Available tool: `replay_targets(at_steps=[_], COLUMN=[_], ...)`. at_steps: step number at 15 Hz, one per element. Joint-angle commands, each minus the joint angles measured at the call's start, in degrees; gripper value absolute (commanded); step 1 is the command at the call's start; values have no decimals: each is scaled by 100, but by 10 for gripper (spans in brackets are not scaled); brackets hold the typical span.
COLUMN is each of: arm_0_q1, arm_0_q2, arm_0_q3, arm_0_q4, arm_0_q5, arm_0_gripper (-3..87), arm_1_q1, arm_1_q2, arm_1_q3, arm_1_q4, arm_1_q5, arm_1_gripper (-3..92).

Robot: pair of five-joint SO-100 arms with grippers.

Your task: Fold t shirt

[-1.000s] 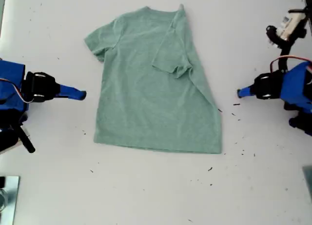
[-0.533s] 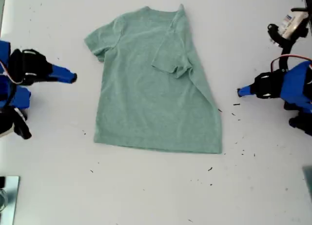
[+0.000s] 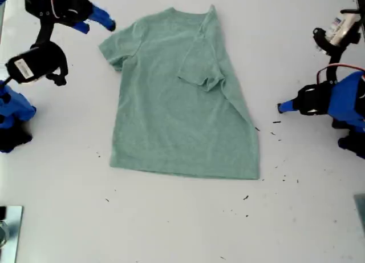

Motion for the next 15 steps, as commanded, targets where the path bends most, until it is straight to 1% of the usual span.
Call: replay_targets(at_steps=[1, 5, 8, 10, 11, 12, 13, 14, 15], arm_0_q1=[35, -334, -694, -958, -1046, -1046, -879, -659, -519], arm_0_q2=[-633, -1257, -1872, -2470, -2892, -3182, -3076, -2681, -2004], arm_0_q3=[-580, 114, 853, 1107, 1134, 1134, 1283, 1318, 1274], arm_0_q4=[53, -870, -1854, -2399, -2646, -2839, -3050, -3023, -2804], arm_0_q5=[123, 123, 149, 229, 299, 308, 281, 158, 88], arm_0_gripper=[328, 315, 312, 310, 285, 128, -1, -2, -2], arm_1_q1=[-62, -97, -176, -255, -255, -255, -246, -246, -237], arm_1_q2=[88, 88, 88, 88, 88, 88, 88, 88, 88], arm_1_q3=[220, 220, 220, 220, 220, 220, 220, 220, 220], arm_1_q4=[-35, -35, -35, -35, -35, -35, -35, -35, -35], arm_1_q5=[-9, 0, 18, 70, 70, 79, 70, 79, 79], arm_1_gripper=[22, 22, 22, 22, 22, 22, 22, 22, 22])
